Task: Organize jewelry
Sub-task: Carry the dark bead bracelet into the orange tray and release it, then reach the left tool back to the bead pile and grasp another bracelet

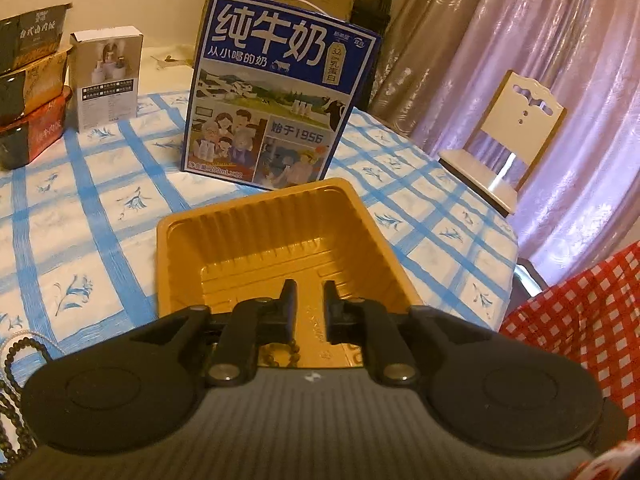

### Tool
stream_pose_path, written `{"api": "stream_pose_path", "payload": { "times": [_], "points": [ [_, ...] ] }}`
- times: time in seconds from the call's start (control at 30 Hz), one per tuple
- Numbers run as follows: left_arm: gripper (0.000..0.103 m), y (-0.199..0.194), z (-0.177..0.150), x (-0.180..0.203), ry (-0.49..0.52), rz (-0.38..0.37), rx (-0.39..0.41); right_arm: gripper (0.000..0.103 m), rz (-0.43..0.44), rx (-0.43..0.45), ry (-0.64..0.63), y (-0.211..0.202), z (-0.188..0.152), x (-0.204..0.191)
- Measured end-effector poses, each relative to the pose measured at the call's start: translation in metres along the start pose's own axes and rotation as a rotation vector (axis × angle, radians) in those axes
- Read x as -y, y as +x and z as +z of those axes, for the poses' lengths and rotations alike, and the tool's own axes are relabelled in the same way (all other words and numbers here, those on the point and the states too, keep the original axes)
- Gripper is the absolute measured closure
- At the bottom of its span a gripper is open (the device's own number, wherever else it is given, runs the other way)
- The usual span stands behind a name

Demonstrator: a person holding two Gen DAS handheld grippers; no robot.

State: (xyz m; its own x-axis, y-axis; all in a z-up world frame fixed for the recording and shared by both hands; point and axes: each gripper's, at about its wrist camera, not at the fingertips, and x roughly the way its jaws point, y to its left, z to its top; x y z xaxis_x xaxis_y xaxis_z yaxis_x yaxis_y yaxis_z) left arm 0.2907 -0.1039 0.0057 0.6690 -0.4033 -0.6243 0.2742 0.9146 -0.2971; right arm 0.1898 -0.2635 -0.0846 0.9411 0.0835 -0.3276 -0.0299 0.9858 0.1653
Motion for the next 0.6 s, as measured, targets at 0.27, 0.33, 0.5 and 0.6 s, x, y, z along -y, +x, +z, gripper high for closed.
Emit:
{"api": "stream_pose_path", "payload": {
  "times": [0.27,0.33,0.5,0.6],
  "points": [
    [0.076,-0.031,-0.01,-0.017,-0.007,0.075,0.041,0.096,-0.002,-0.004,0.004,0.0,-0.001,0.0],
    [0.075,-0.041,-0.017,-0.028,-0.006,0.124,0.046,0.096,-0.002,-0.005,0.004,0.0,-0.001,0.001],
    [0.074,-0.064,-0.043,-0.063,0.008,0.279,0.023,0.096,-0.002,-0.004,0.005,0.0,-0.001,0.0],
    [0.074,-0.072,-0.063,-0.086,-0.013,0.345,-0.007,0.096,-0.001,-0.003,0.003,0.0,-0.001,0.0]
  ]
}}
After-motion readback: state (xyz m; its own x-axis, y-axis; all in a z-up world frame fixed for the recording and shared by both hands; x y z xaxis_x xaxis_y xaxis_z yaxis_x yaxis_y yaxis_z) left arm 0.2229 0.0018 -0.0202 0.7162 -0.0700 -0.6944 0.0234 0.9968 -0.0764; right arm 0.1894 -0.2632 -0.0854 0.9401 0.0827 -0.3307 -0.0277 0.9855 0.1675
